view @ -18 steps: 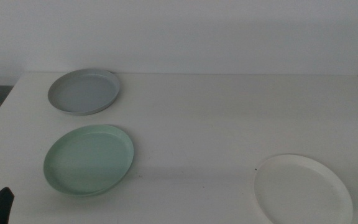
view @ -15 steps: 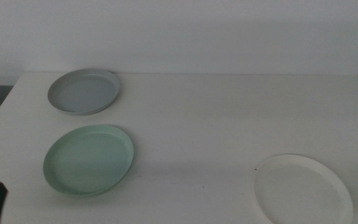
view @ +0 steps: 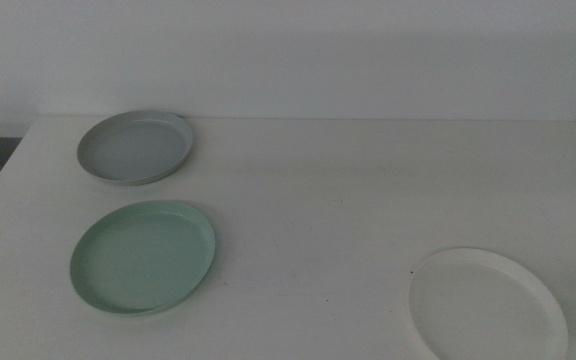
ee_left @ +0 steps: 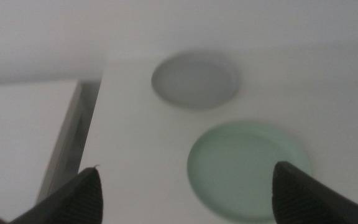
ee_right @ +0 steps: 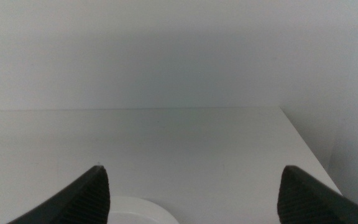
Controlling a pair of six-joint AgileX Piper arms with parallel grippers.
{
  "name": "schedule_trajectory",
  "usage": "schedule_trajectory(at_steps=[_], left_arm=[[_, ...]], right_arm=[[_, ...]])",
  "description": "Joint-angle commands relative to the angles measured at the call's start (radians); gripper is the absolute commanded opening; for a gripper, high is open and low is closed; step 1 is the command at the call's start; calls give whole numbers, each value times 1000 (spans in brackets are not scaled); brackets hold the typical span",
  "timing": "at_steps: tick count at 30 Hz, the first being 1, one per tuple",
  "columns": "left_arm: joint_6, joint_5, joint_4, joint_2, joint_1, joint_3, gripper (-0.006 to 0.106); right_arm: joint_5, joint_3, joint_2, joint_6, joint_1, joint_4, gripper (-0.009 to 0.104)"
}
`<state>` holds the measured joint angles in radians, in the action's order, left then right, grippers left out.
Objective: Stack the three bowls on top of each other.
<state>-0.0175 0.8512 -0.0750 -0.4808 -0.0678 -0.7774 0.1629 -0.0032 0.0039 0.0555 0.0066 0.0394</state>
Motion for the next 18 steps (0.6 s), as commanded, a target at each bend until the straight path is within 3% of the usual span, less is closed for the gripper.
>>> schedule_trajectory(at_steps=[1,12,18], left_arm=[[17,113,-15,-108,-2,-106,94],[17,299,-7,-501,1,-333,94],[130,290,13,-670,22,-429,94]], right_arm=[[-11,3,-4,-3,-7,7,92],[-11,3,-4,-3,-7,7,92],[-11,3,-4,-3,-7,7,92]])
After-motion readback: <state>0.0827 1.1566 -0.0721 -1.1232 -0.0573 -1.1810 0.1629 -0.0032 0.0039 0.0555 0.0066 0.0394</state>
